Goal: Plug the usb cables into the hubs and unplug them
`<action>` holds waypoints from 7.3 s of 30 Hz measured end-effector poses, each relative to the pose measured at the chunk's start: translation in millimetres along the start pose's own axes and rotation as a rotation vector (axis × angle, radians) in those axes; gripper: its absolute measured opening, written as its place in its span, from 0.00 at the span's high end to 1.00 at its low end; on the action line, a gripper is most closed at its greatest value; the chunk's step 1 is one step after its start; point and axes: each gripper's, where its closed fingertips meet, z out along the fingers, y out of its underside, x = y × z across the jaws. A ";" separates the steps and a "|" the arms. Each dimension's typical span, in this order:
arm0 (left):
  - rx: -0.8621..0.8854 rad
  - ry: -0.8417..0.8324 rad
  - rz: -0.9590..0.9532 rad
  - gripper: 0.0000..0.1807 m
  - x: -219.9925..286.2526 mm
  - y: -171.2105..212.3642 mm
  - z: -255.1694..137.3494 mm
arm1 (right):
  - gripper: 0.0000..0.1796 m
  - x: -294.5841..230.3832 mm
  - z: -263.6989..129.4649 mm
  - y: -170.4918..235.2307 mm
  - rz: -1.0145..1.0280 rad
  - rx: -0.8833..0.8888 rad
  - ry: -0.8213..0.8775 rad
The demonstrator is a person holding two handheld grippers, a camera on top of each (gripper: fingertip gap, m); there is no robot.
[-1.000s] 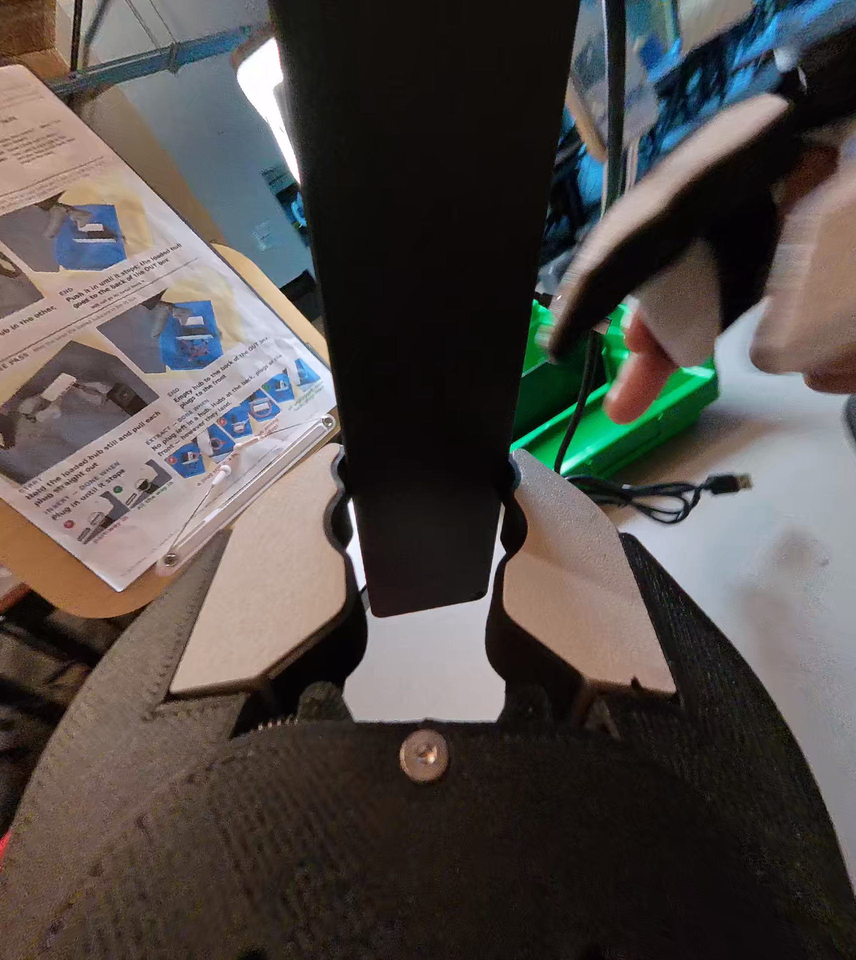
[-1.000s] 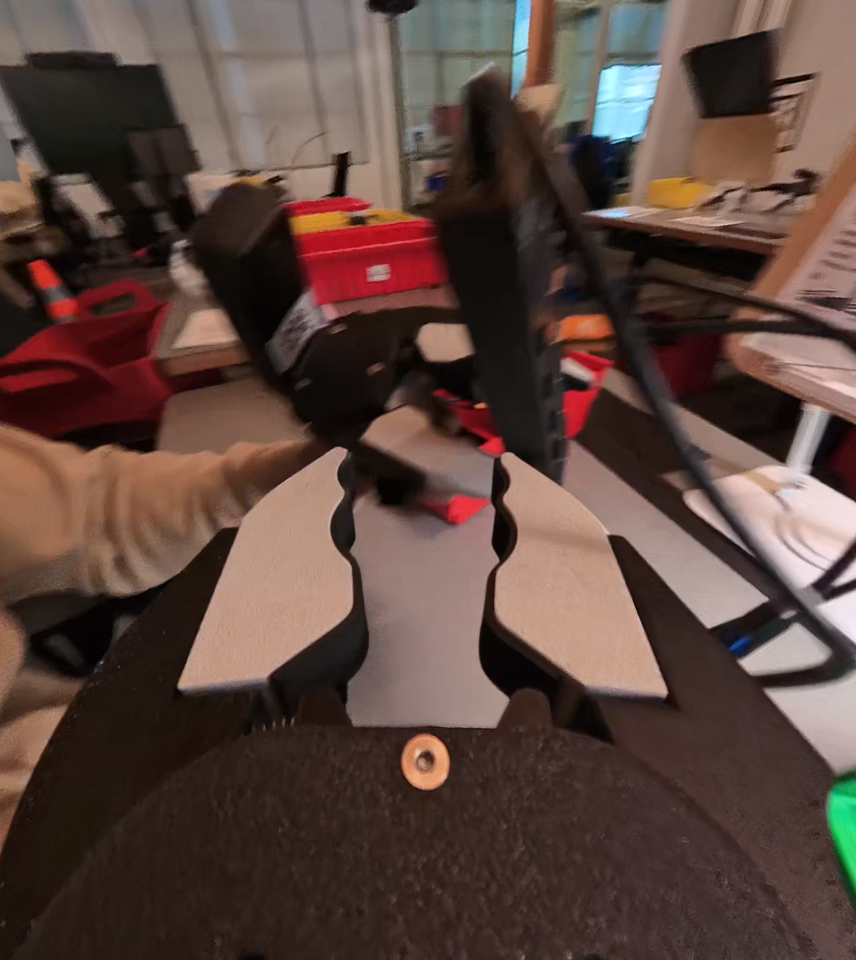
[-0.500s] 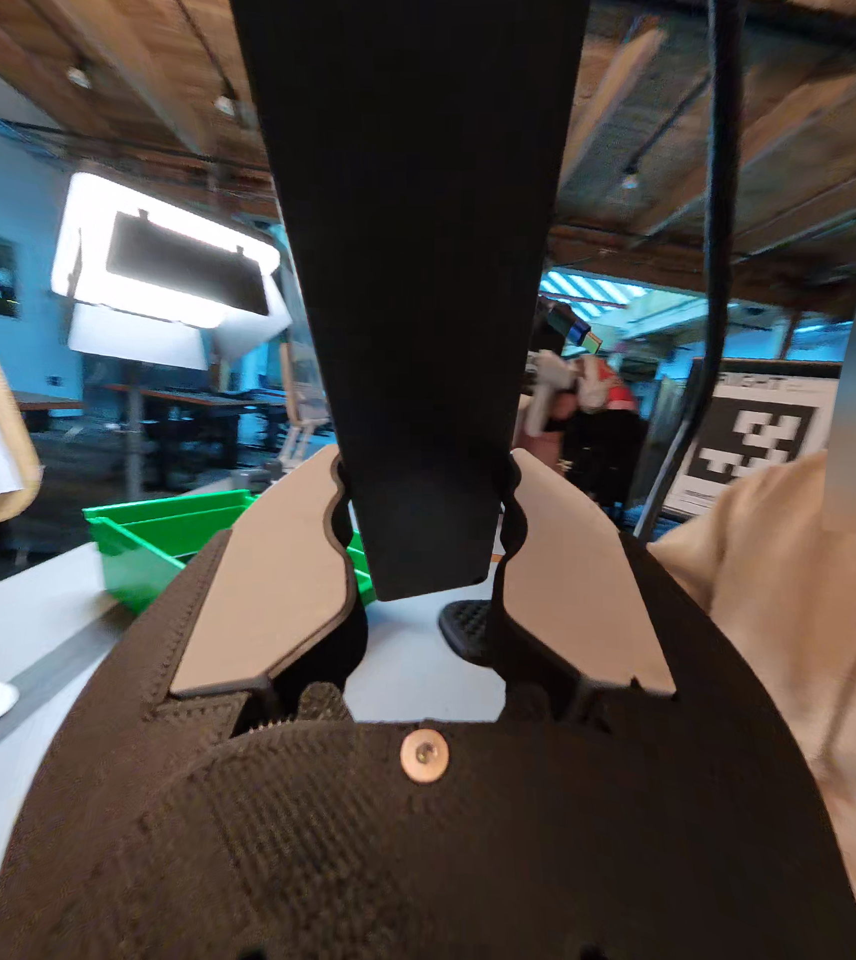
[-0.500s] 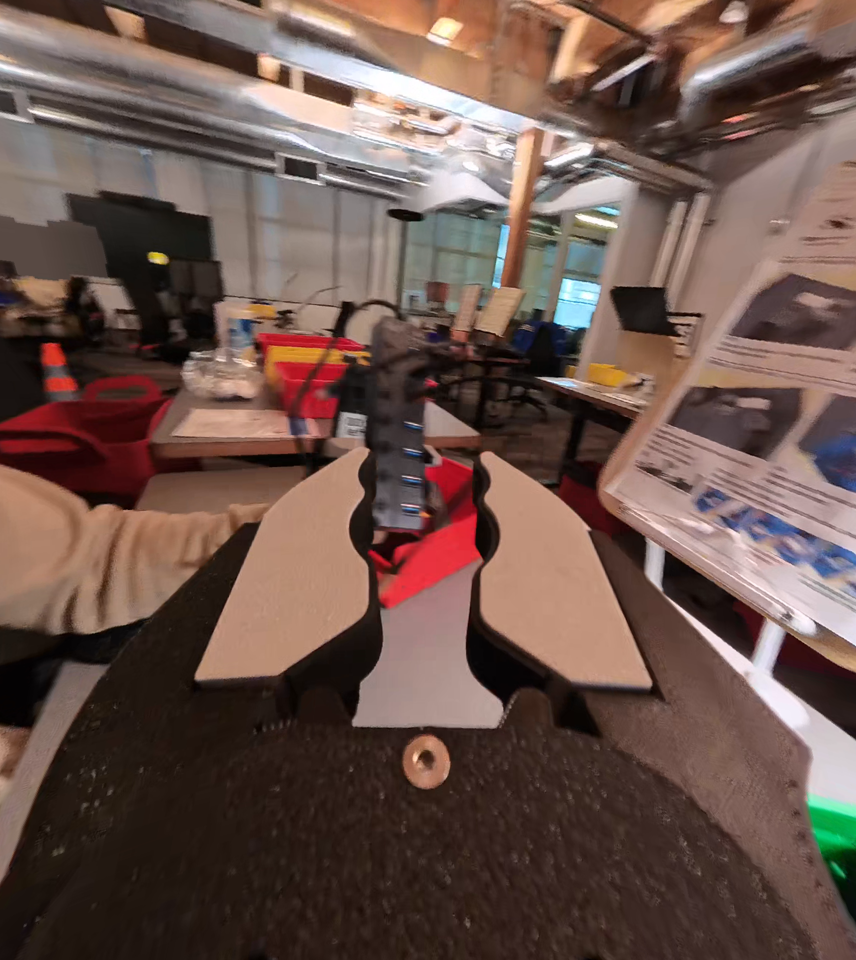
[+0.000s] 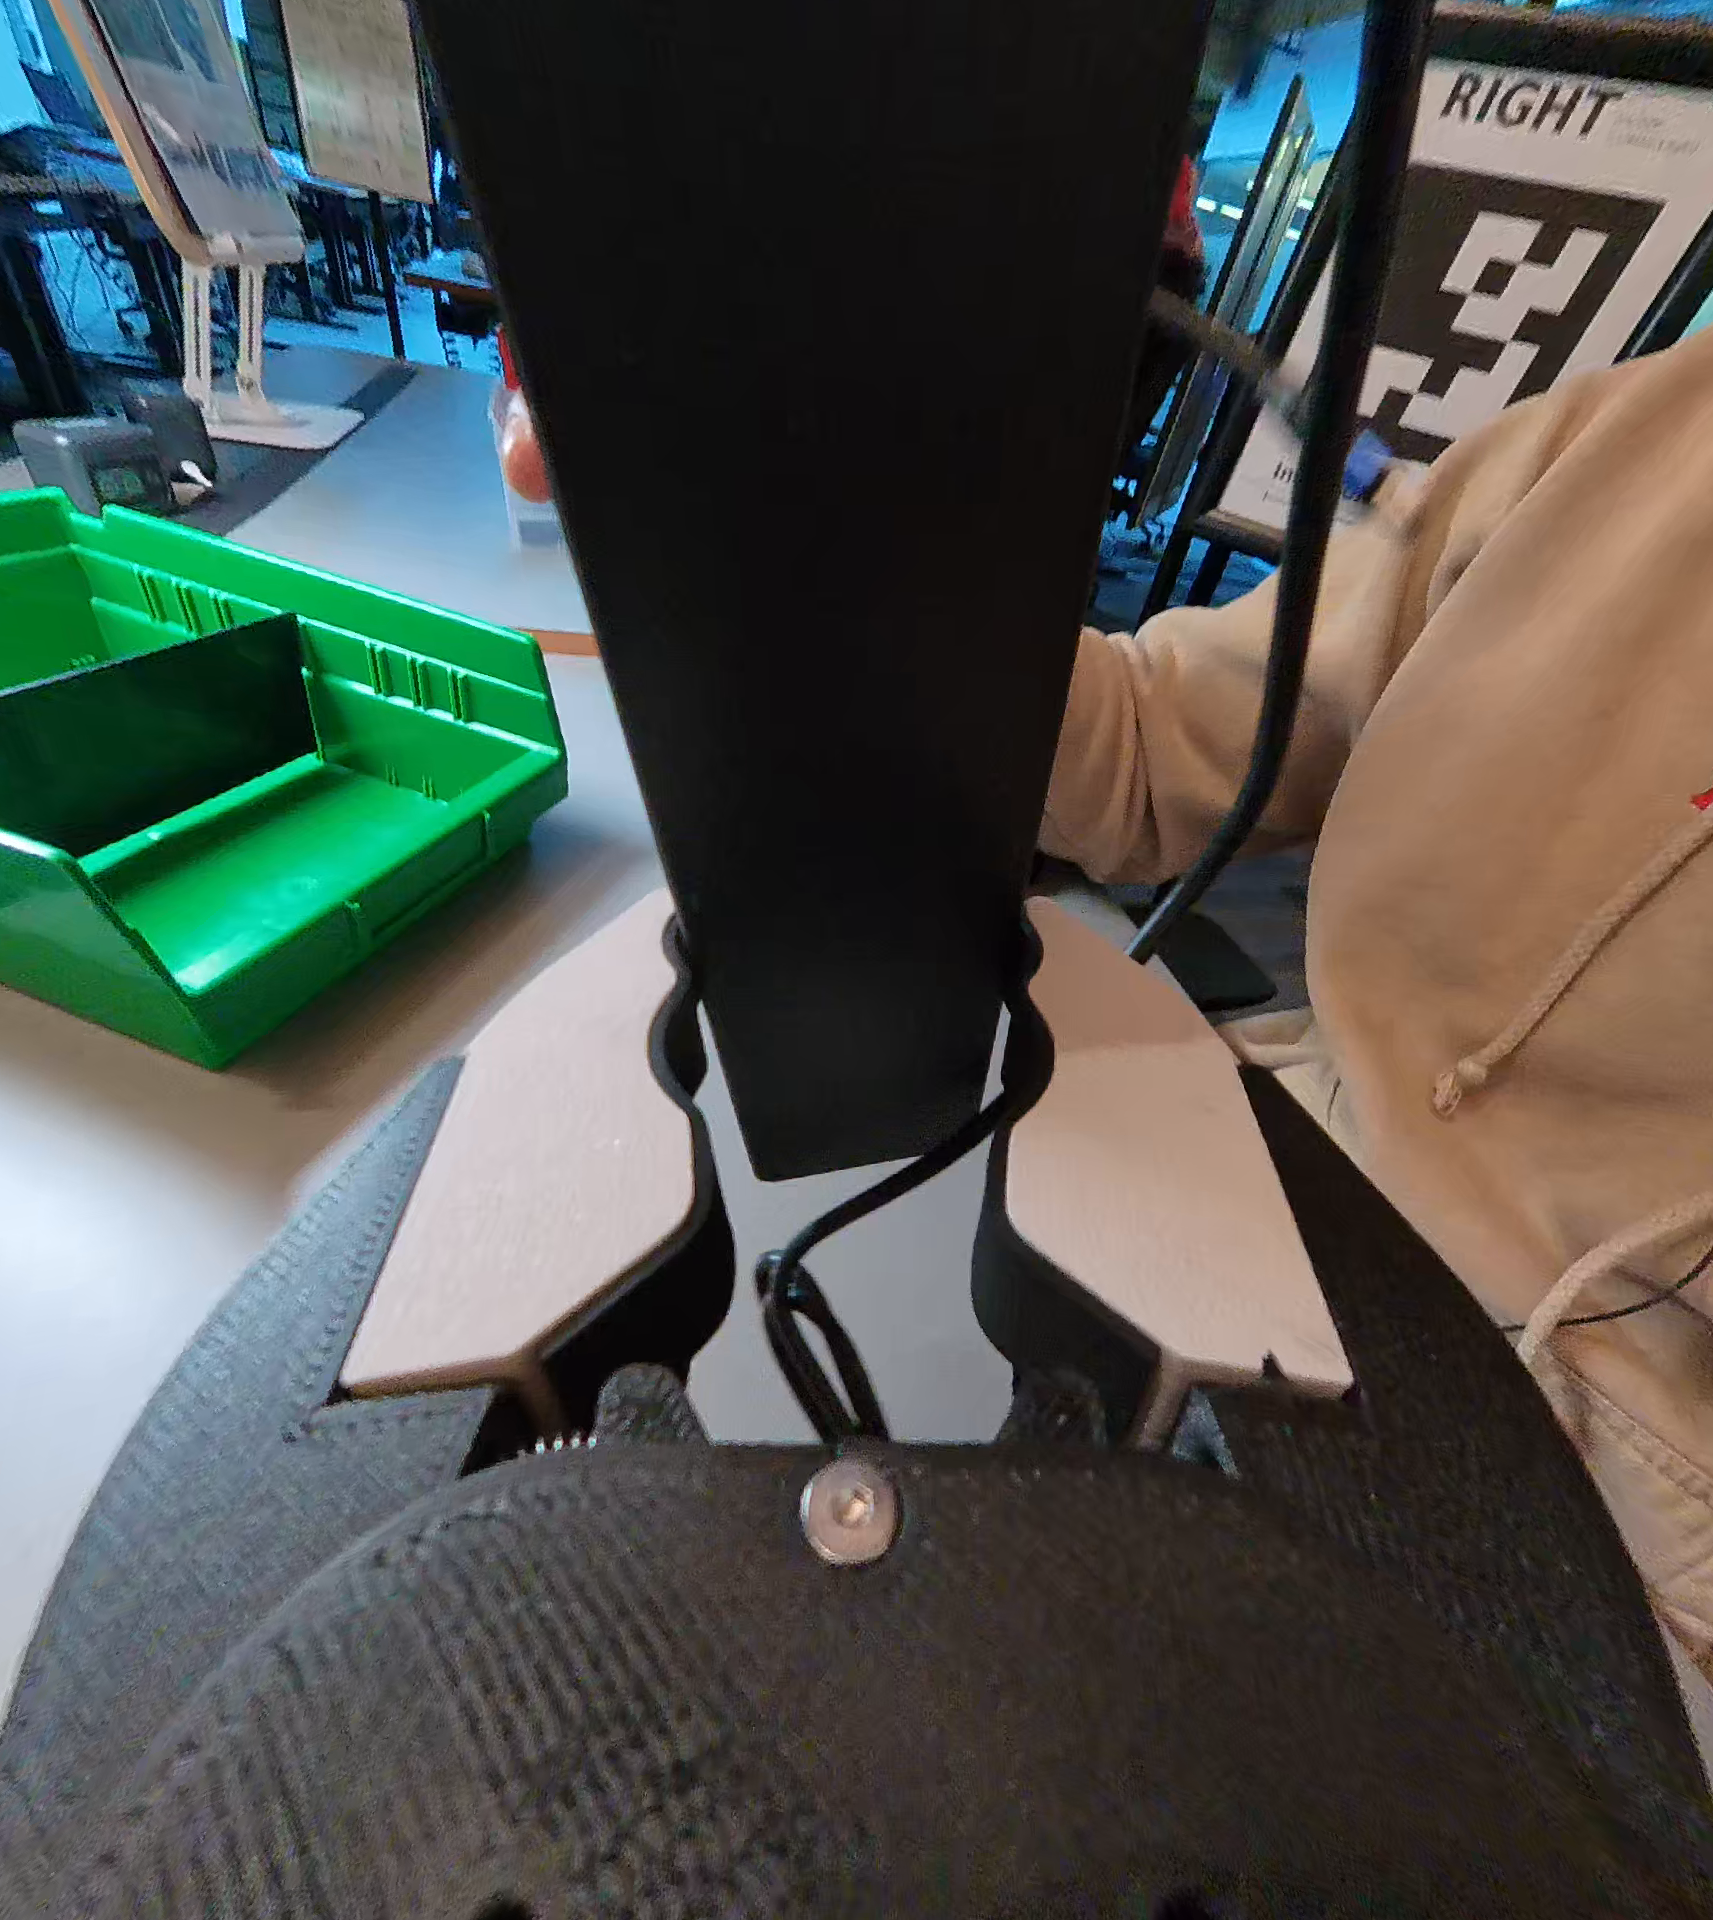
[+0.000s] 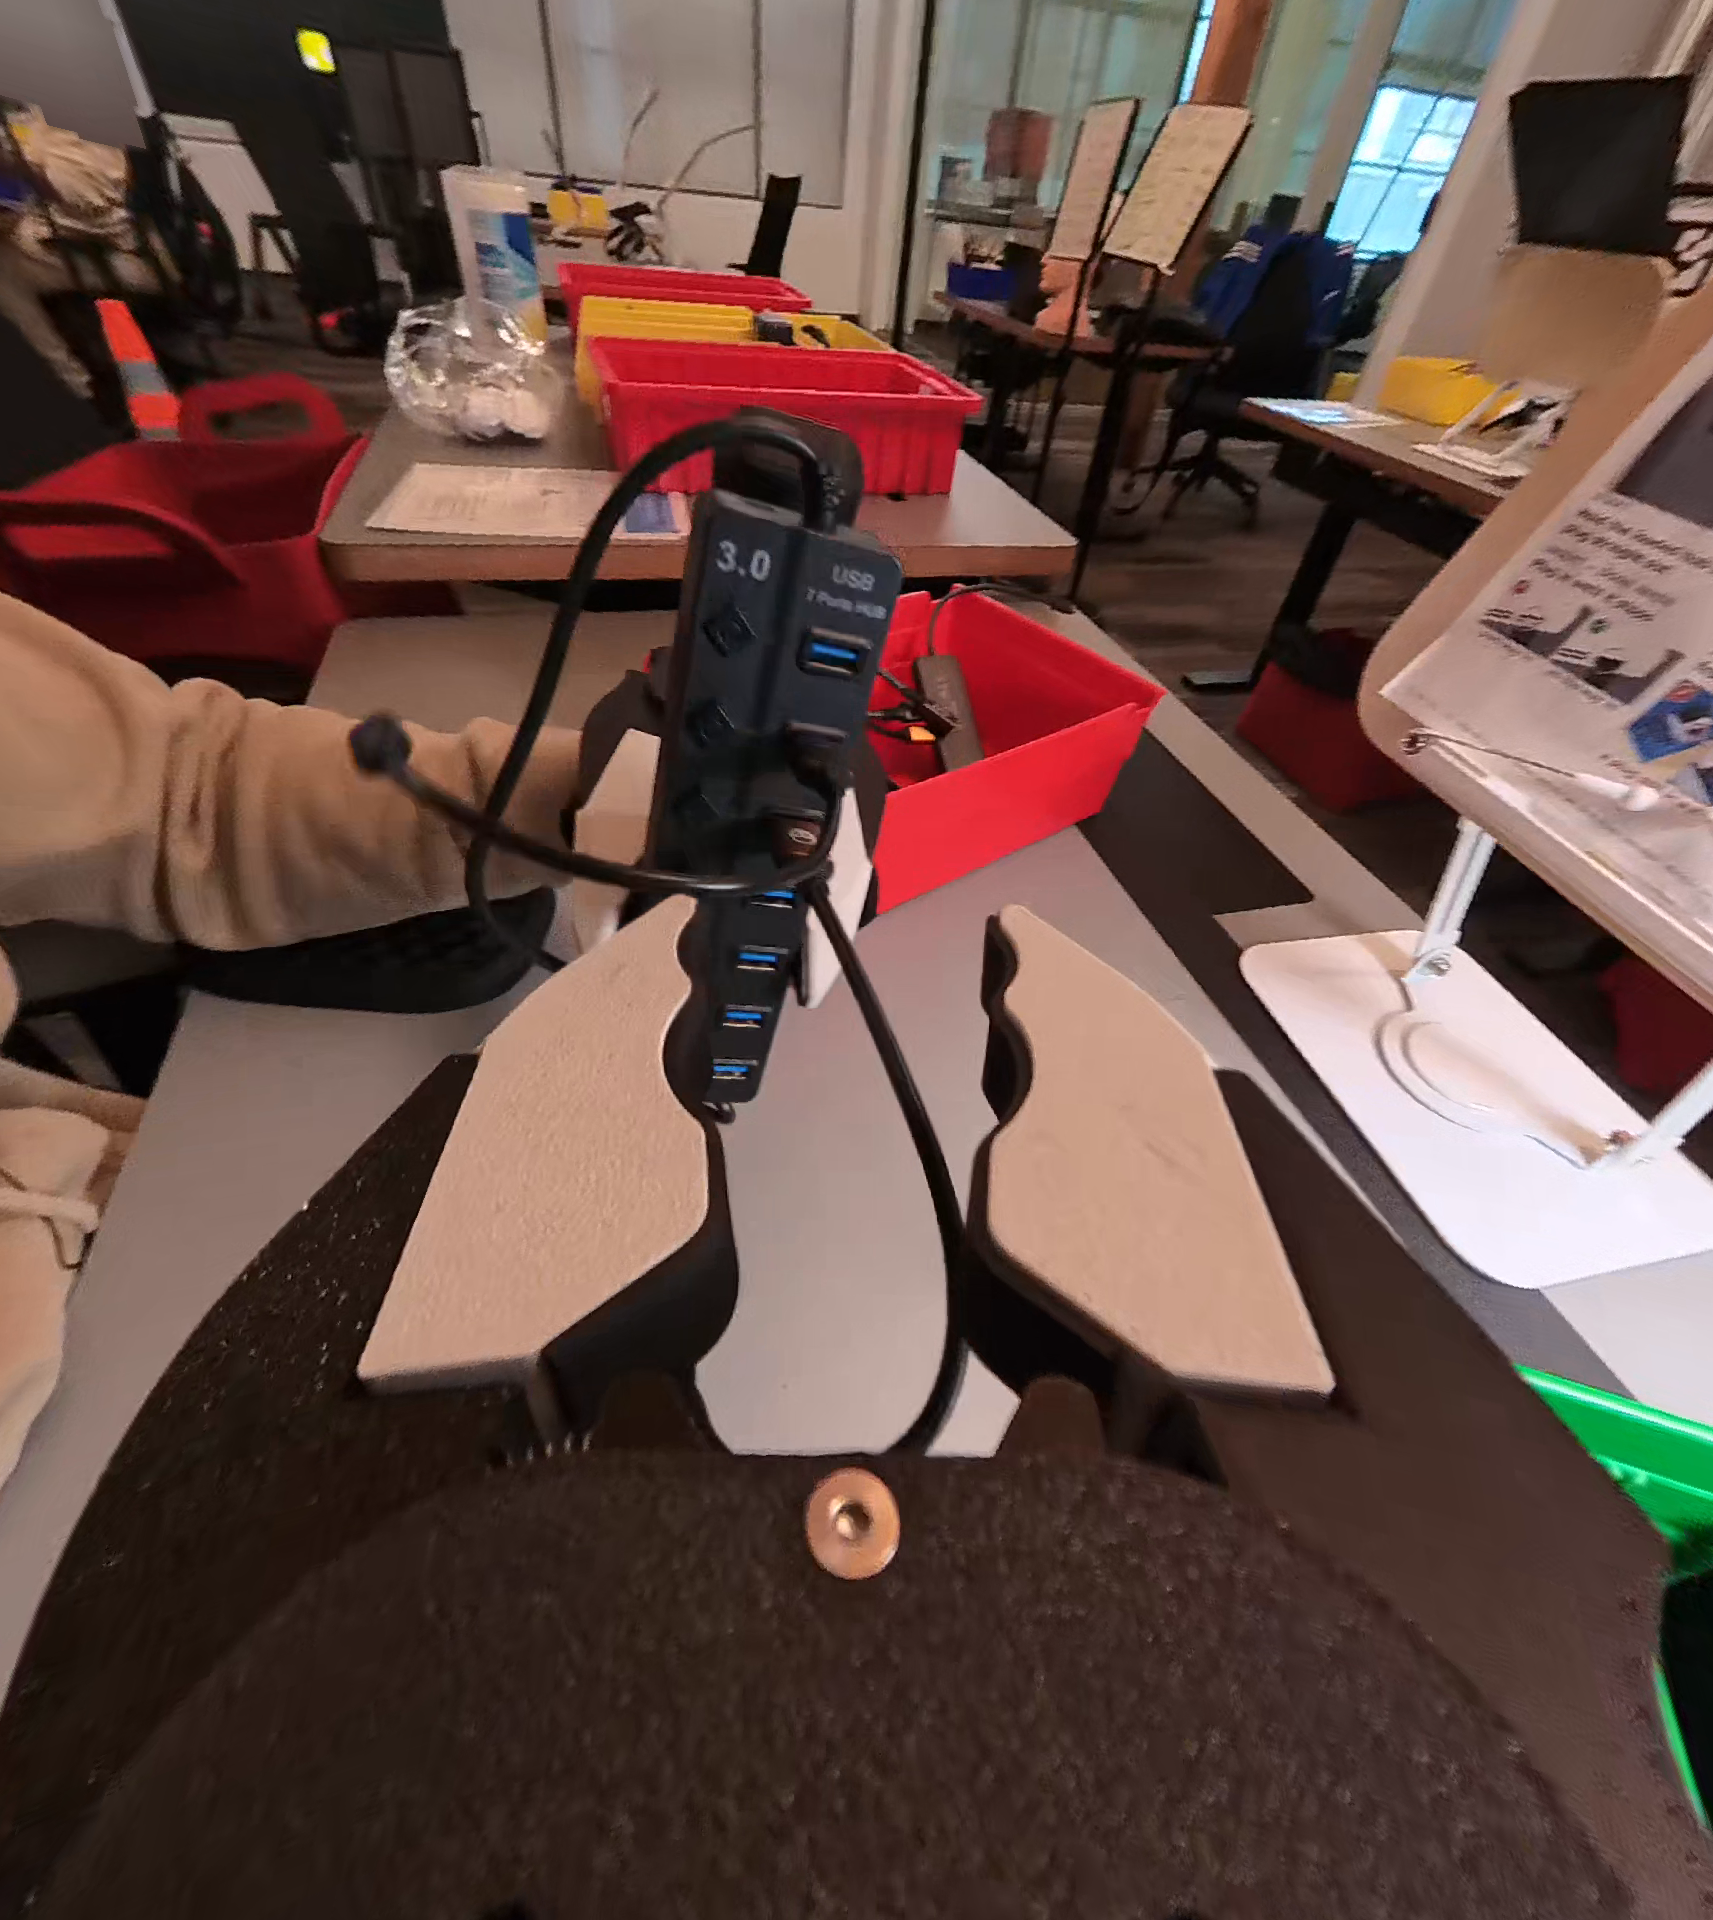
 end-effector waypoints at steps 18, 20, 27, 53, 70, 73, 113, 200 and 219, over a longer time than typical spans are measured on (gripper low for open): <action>-0.076 0.004 0.068 0.69 8.4 9.1 13.7 | 0.78 3.8 -20.3 -32.9 0.252 0.278 -0.145; -0.072 -0.005 0.080 0.69 8.5 8.0 16.0 | 0.77 -8.9 -1.4 -14.8 0.162 0.130 -0.134; -0.096 -0.053 0.107 0.69 5.2 10.0 22.0 | 0.84 -21.2 27.8 14.5 0.061 -0.061 -0.094; 0.147 -0.269 0.236 0.69 6.5 -47.6 16.2 | 0.91 -30.2 39.5 9.1 0.055 0.052 -0.163; 0.238 -0.243 0.254 0.69 16.8 -63.3 12.5 | 0.92 -35.3 36.7 4.3 -0.006 0.046 -0.169; 0.257 -0.227 0.235 0.69 16.4 -63.7 13.6 | 0.92 -34.7 35.2 5.4 -0.018 0.021 -0.165; 0.519 -0.393 0.200 0.69 0.7 -115.3 -117.0 | 0.91 215.4 -92.9 154.6 -0.004 -0.496 1.008; 0.181 -0.416 0.395 0.69 6.4 -82.4 -96.0 | 0.91 193.2 -77.3 160.9 -0.013 -0.754 0.538; 0.160 -0.285 0.292 0.69 1.4 -60.6 -63.5 | 0.76 74.5 19.5 19.4 -0.096 -0.131 0.218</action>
